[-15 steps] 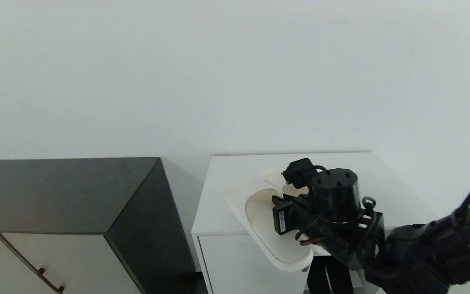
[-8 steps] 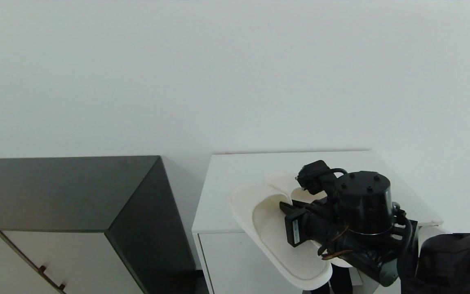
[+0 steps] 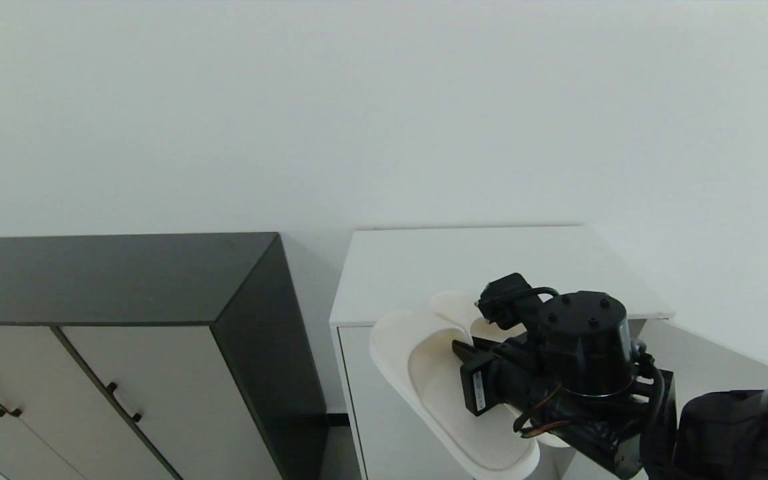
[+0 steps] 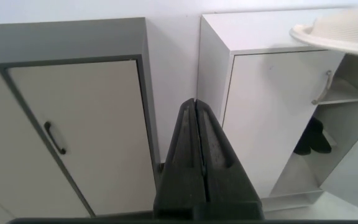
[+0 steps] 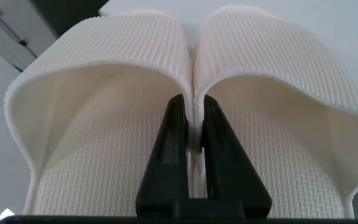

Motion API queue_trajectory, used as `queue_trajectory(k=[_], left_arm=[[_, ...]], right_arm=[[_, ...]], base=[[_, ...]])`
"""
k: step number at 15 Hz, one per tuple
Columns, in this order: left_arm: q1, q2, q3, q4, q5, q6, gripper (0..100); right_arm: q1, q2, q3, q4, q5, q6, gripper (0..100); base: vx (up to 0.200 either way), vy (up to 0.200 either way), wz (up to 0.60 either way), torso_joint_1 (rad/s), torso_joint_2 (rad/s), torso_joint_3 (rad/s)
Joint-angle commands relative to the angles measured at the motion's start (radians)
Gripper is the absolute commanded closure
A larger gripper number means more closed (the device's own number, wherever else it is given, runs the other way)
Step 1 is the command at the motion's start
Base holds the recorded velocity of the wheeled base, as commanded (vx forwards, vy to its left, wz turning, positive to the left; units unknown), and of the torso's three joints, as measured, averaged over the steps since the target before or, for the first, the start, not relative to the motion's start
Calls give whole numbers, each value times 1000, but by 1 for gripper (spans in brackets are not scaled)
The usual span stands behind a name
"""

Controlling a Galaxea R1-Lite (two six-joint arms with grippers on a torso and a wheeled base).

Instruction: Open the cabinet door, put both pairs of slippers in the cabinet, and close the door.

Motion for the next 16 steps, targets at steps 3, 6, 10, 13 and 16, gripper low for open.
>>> queue_trajectory(k=[3,6,10,13,16], left_arm=[[0,0,0,0,-1,1,100],[0,0,0,0,0,-2,100],[0,0,0,0,0,-2,100],[0,0,0,0,0,-2,100],[0,0,0,0,0,-4,100]], right_arm=[[0,12,3,0,1,2,100],[0,22,3,-2,1,4,100],[-2,22,3,-2,0,24,100],[-2,25,3,-13,-2,22,100],[-2,39,2,-17,-2,21,100]], base=[[-200,0,0,4,2,1],[0,0,0,0,0,0],[0,0,0,0,0,0],[0,0,0,0,0,0],[0,0,0,0,0,0]])
